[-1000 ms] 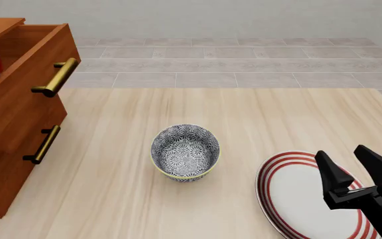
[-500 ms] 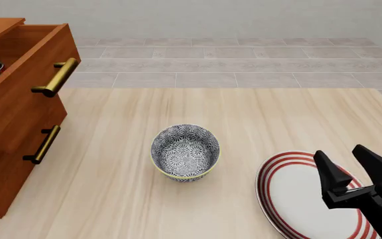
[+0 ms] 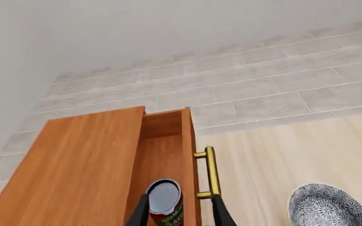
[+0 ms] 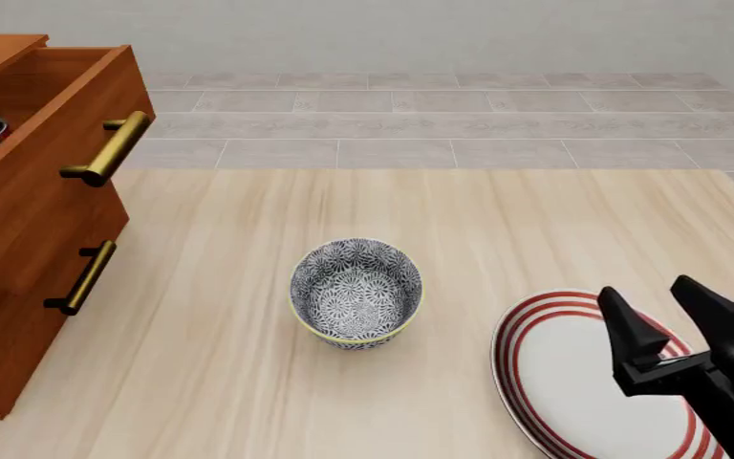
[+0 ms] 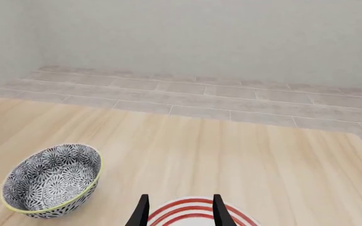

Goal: Put the ketchup in the top drawer of the cabinet.

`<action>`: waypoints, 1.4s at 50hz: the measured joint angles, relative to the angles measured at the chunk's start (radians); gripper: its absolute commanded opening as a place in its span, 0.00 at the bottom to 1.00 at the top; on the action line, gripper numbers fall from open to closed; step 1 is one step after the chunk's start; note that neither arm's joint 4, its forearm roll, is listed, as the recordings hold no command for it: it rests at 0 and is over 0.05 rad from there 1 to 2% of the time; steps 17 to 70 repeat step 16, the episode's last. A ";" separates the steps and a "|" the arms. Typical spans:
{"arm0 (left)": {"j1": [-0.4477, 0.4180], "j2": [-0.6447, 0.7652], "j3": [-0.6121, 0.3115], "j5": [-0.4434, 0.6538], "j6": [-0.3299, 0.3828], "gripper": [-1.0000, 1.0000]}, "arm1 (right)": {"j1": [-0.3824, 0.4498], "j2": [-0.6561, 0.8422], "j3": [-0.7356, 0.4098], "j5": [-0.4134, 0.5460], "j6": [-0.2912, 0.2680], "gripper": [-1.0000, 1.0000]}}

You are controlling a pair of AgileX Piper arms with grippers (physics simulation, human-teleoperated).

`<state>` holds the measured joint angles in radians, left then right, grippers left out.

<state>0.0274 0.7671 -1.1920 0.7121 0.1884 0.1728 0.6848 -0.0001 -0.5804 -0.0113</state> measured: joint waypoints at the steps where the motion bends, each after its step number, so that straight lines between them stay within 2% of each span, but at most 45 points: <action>1: -0.007 -0.007 -0.006 0.010 0.001 1.00 | 0.000 0.002 0.000 -0.002 0.000 1.00; 16: -0.118 -0.102 -0.106 0.148 0.019 1.00 | 0.001 -0.001 0.000 0.006 -0.003 1.00; 70: -0.118 -0.102 -0.106 0.148 0.019 1.00 | 0.001 -0.001 0.000 0.006 -0.003 1.00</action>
